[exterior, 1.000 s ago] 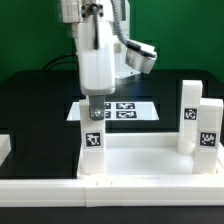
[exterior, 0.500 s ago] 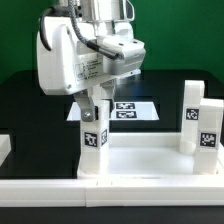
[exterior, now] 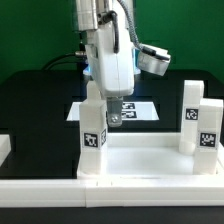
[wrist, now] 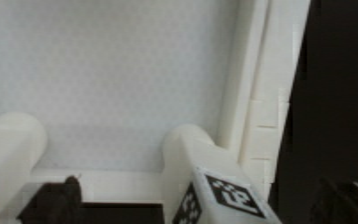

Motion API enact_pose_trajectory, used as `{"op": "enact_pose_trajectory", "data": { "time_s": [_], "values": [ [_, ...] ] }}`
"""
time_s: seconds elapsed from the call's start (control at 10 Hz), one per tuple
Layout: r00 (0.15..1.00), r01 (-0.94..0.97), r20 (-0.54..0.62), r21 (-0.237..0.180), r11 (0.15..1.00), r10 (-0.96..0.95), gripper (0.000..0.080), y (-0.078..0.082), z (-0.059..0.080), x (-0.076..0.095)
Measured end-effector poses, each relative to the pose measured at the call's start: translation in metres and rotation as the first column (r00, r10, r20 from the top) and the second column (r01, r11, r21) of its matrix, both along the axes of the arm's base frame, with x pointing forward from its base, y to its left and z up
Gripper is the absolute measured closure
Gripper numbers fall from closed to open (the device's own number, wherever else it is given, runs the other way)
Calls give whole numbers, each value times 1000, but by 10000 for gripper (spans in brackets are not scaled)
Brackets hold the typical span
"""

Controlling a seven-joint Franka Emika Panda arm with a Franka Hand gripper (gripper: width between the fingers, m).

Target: Assemble desk

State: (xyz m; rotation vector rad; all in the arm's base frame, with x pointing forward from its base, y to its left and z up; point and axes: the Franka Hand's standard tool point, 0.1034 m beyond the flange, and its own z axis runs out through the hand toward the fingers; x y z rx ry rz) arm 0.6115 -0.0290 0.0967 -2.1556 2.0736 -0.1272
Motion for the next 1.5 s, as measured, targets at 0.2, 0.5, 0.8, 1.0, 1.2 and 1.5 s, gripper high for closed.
{"op": "enact_pose_trajectory", "data": {
  "time_s": [0.2,0.5,0.8,1.0,1.2,1.5],
  "values": [
    [1000,0,0,0,1000,0,151,0,0,0],
    [1000,0,0,0,1000,0,150,0,0,0],
    [1000,0,0,0,1000,0,150,0,0,0],
    [983,-183,9,-27,983,183,150,-3,5,3],
    [881,-474,-6,-42,880,474,150,-9,15,8],
    [735,-677,-30,-82,731,677,150,-11,14,7]
  ]
}}
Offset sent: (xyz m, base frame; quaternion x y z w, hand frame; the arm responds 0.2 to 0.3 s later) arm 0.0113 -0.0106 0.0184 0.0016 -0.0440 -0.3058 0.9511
